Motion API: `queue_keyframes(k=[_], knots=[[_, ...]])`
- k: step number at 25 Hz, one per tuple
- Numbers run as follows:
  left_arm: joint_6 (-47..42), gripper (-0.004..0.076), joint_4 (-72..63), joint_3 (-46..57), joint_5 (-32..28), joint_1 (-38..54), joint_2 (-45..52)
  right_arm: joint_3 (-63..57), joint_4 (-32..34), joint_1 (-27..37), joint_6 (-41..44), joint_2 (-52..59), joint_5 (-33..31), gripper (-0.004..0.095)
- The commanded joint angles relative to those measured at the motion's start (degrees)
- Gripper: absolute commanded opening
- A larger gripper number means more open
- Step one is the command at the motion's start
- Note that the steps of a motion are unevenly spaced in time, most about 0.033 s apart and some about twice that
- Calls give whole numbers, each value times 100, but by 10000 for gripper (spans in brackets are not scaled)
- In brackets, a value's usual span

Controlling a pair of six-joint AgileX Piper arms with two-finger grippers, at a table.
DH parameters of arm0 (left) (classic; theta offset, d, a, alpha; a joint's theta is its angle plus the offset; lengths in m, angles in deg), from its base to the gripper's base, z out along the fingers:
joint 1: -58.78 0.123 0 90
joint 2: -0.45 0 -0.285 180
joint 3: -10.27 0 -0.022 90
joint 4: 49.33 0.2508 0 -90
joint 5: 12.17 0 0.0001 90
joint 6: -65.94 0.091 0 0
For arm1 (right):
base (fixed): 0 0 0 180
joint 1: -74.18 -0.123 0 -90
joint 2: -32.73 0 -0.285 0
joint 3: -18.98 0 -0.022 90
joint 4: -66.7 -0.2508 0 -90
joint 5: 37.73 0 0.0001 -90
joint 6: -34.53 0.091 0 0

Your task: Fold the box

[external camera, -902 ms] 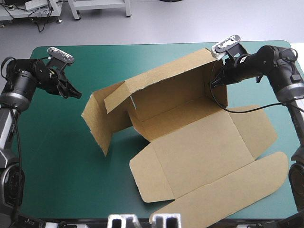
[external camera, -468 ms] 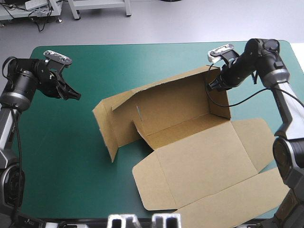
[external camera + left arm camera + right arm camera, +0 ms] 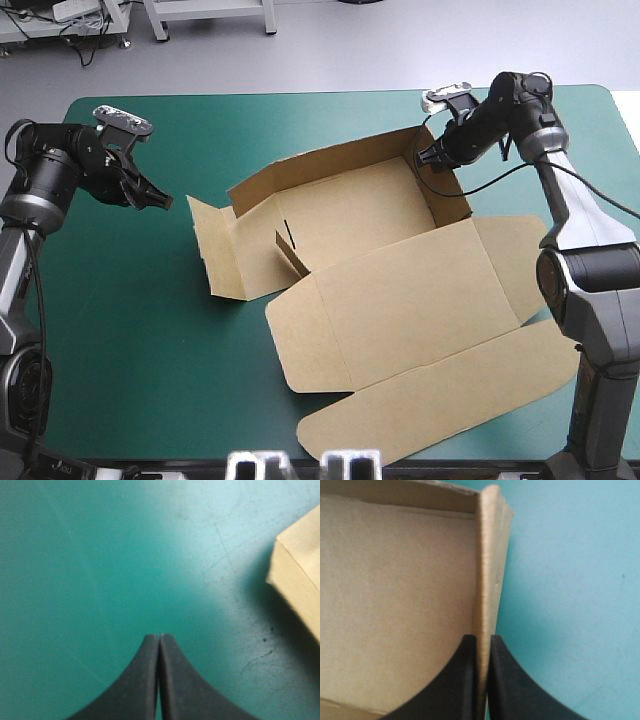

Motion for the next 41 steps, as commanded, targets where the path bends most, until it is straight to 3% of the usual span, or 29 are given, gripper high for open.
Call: queue_keyframes(k=[1, 8, 10, 22, 29, 32, 35, 37, 41], knots=[[-22, -9, -161, -188, -200, -20, 207, 208, 16, 13, -51, 55, -236, 71], [-22, -9, -464, -188, -211, -20, 207, 421, 26, 13, 132, 209, -236, 613], [-22, -9, -476, -188, -211, -20, 207, 518, 37, 13, 323, 349, -236, 699], [-22, -9, -499, -188, -212, -20, 207, -126, 303, 3, 529, 1200, -247, 698], [-22, -9, -499, -188, -219, -20, 207, -955, -110, -6, 314, 955, -209, 698], [-22, -9, -499, -188, -225, -20, 195, -906, -159, -6, 305, 767, -198, 641], [-22, -9, -695, -188, -225, -20, 195, -829, -217, -6, 236, 485, -225, 499], [-22, -9, -988, -188, -225, -20, 195, -803, -217, -6, 5, 447, -225, 360], [-22, -9, -1104, -188, -369, -20, 195, -604, -171, 15, -306, 447, -236, -18]])
